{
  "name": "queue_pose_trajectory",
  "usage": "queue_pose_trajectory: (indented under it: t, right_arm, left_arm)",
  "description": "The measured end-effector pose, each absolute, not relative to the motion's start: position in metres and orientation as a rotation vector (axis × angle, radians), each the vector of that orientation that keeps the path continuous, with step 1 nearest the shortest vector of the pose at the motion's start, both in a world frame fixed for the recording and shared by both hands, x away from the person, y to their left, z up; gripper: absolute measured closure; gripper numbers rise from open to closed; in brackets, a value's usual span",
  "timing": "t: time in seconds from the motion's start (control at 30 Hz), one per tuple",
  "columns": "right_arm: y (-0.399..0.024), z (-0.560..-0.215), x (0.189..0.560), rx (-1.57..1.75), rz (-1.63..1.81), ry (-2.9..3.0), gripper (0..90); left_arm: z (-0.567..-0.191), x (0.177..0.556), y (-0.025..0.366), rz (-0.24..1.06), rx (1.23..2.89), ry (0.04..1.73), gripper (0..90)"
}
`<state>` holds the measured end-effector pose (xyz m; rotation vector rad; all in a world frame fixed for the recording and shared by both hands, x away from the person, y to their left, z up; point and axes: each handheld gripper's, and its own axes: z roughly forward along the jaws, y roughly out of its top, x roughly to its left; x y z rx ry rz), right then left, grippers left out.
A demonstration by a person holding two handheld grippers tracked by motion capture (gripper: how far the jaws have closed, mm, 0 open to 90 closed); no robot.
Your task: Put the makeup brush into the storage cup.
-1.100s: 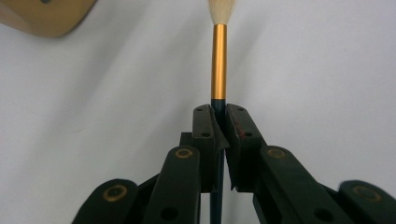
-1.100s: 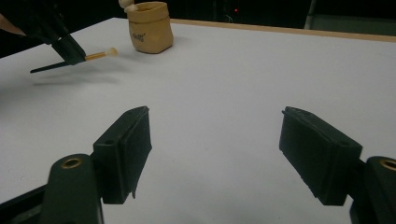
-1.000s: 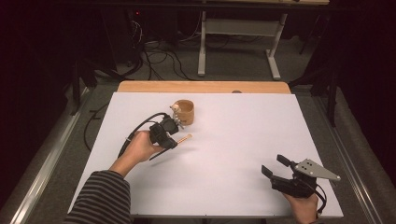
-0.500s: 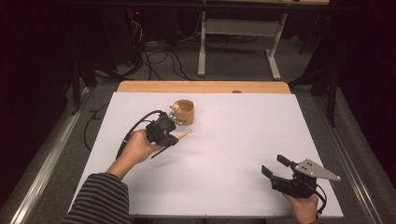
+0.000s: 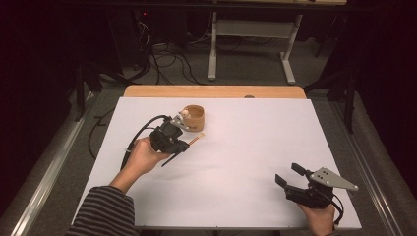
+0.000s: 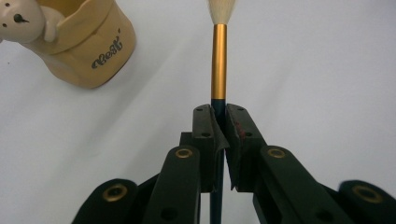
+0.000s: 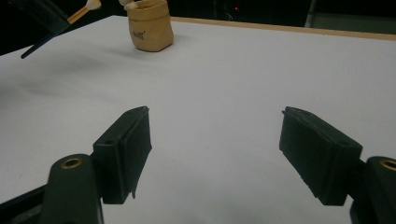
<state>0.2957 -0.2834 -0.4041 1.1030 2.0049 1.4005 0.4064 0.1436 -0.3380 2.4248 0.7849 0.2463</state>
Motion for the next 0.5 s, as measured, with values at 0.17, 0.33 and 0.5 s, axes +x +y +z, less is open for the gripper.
queue_pose_trajectory:
  t: [0.17,0.33,0.5]
  right_arm:
    - [-0.283,-0.404,0.296,1.098,1.396,2.004,26.7]
    - [-0.283,-0.404,0.296,1.11,1.398,2.005,26.7]
    - [-0.283,-0.405,0.296,1.113,1.399,2.005,26.7]
  left_arm:
    - [-0.333,0.403,0.148,0.252,2.383,0.785,83.0]
    - [-0.328,0.398,0.151,0.249,2.341,0.771,83.0]
    - [-0.326,0.394,0.154,0.237,2.307,0.764,83.0]
